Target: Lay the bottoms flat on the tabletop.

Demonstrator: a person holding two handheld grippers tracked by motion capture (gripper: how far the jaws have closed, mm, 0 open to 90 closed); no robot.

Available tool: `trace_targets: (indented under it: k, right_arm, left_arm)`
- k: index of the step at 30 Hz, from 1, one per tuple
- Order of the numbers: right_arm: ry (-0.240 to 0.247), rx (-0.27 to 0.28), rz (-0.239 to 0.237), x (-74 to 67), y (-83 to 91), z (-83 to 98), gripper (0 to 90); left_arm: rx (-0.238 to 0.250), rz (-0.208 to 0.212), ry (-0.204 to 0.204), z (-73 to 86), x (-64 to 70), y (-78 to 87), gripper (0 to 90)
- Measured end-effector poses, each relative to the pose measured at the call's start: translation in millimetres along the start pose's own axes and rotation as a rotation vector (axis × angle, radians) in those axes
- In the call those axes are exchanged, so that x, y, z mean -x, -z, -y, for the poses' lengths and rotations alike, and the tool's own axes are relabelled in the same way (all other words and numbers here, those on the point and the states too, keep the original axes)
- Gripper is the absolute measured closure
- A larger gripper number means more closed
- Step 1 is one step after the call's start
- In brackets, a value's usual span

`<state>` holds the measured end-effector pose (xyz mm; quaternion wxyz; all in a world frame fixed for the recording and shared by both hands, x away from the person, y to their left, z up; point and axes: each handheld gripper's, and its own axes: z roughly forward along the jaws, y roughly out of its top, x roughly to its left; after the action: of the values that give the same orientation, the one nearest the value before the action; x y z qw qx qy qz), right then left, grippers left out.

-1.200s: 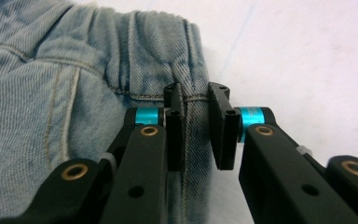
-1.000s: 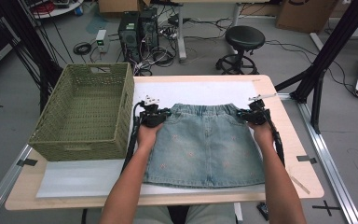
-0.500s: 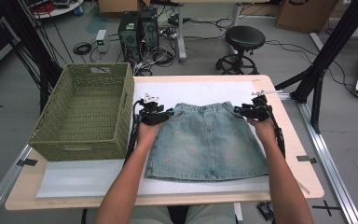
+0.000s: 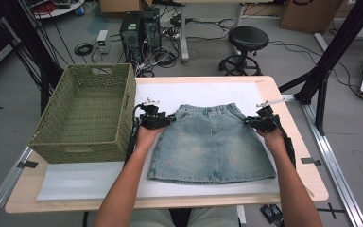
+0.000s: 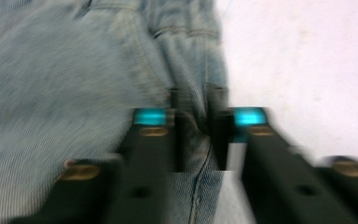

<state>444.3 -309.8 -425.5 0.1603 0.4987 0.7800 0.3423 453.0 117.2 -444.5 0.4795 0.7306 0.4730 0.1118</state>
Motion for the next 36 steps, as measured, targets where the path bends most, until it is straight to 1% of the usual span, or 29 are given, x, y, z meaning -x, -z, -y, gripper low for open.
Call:
trace_targets:
  k: [1,2,3,4,5,6,7,9,10,12,14,15,16,17,18,19,20,21,22,23,24,26,28,29,31,33,34,35,36]
  right_arm:
    - [-0.041,0.017,-0.02,2.4,-0.2,-0.2,60.0]
    - [-0.049,0.017,-0.039,4.2,-2.9,0.1,58.5]
    - [-0.031,-0.002,-0.03,3.3,-6.5,0.6,58.2]
    - [-0.018,-0.03,-0.025,2.1,-11.0,1.6,58.4]
    - [-0.004,-0.06,-0.019,1.0,-15.6,2.8,61.3]
    - [-0.003,-0.056,-0.027,1.6,-16.0,2.9,75.0]
    - [0.012,-0.06,-0.025,2.2,-14.7,1.6,83.7]
    - [0.035,-0.067,0.03,2.2,-12.9,-1.4,85.7]
    - [0.026,-0.047,0.046,3.7,-10.8,-2.6,85.8]
    - [-0.002,0.001,0.057,7.3,-7.3,-4.4,85.9]
    - [0.017,0.019,0.086,5.6,-8.0,-6.1,85.9]
    - [0.012,0.004,0.089,5.2,-10.3,-6.7,85.8]
    - [-0.004,0.005,0.079,6.2,-11.8,-6.1,85.5]
    - [-0.021,0.008,0.052,7.1,-11.3,-5.6,84.0]
    - [-0.034,0.002,0.021,7.4,-10.4,-5.4,77.5]
    - [-0.02,-0.012,0.02,7.6,-7.6,-5.2,67.8]
    - [-0.028,0.003,0.008,8.9,-2.7,-3.8,62.9]
    - [-0.051,0.024,-0.022,11.3,3.7,-1.8,62.3]
    - [-0.059,0.038,-0.022,12.0,10.2,1.0,62.3]
    - [-0.07,0.042,-0.038,12.6,15.3,4.9,62.3]
    - [-0.066,0.026,-0.049,12.6,18.0,8.9,62.3]
    - [-0.052,-0.012,-0.023,11.6,20.3,17.2,62.3]
    - [-0.072,-0.044,-0.037,11.6,18.0,28.8,63.9]
    - [-0.066,-0.071,-0.038,10.5,16.1,32.7,71.8]
    - [-0.018,-0.056,-0.014,6.4,18.2,38.5,85.4]
    - [0.019,-0.067,0.059,1.9,21.6,39.0,85.5]
    - [0.016,-0.067,0.064,0.1,22.1,39.4,84.9]
    - [0.003,-0.065,0.056,-1.0,23.5,39.8,79.6]
    - [-0.009,-0.056,0.046,-2.0,26.1,39.7,69.6]
  left_arm:
    - [-0.028,0.011,0.008,2.4,-0.1,-4.3,49.1]
    - [-0.053,0.018,0.009,4.7,0.3,-7.9,49.1]
    - [-0.078,0.017,0.007,5.8,1.2,-10.8,49.7]
    - [-0.081,0.017,-0.006,5.4,2.6,-10.2,53.0]
    - [-0.088,0.028,-0.024,5.5,4.0,-10.3,69.5]
    - [-0.094,0.015,-0.034,5.3,5.4,-10.6,78.1]
    - [-0.091,0.004,-0.034,4.8,5.6,-10.0,81.0]
    - [-0.048,-0.033,-0.009,2.9,2.8,-6.5,82.4]
    - [-0.024,-0.054,-0.013,1.6,1.6,-4.5,82.5]
    - [0.01,-0.09,-0.051,-1.0,2.8,-3.1,82.6]
    - [0.014,-0.108,-0.063,-2.4,4.7,-5.3,82.7]
    - [0.005,-0.106,-0.049,-1.9,3.2,-6.7,82.5]
    - [0.001,-0.103,-0.037,-1.1,2.5,-7.4,82.0]
    - [-0.008,-0.104,-0.042,-0.3,2.1,-7.7,79.8]
    - [-0.018,-0.107,-0.049,0.4,1.9,-6.8,73.6]
    - [-0.023,-0.103,-0.047,0.9,1.1,-4.9,64.9]
    - [-0.025,-0.095,-0.04,1.4,0.2,-1.5,57.7]
    - [-0.024,-0.086,-0.034,1.8,-0.5,1.9,54.1]
    - [-0.02,-0.074,-0.027,2.7,-0.1,5.2,51.9]
    - [-0.018,-0.069,-0.035,4.1,0.8,8.9,51.0]
    - [-0.016,-0.06,-0.036,6.2,1.7,11.9,50.7]
    - [-0.028,-0.052,-0.041,10.7,3.4,16.2,50.6]
    - [-0.043,-0.041,-0.036,14.1,4.9,19.9,50.0]
    - [-0.034,-0.039,-0.034,16.1,5.9,21.9,50.0]
    - [-0.037,-0.036,-0.033,19.0,7.3,26.3,50.1]
    - [-0.05,-0.034,-0.032,21.6,8.6,30.1,50.2]
    - [-0.063,-0.032,-0.03,22.7,8.8,31.4,50.1]
    - [-0.084,-0.033,-0.026,23.3,9.5,32.3,50.0]
    - [-0.099,-0.026,-0.026,24.1,10.1,33.3,48.5]
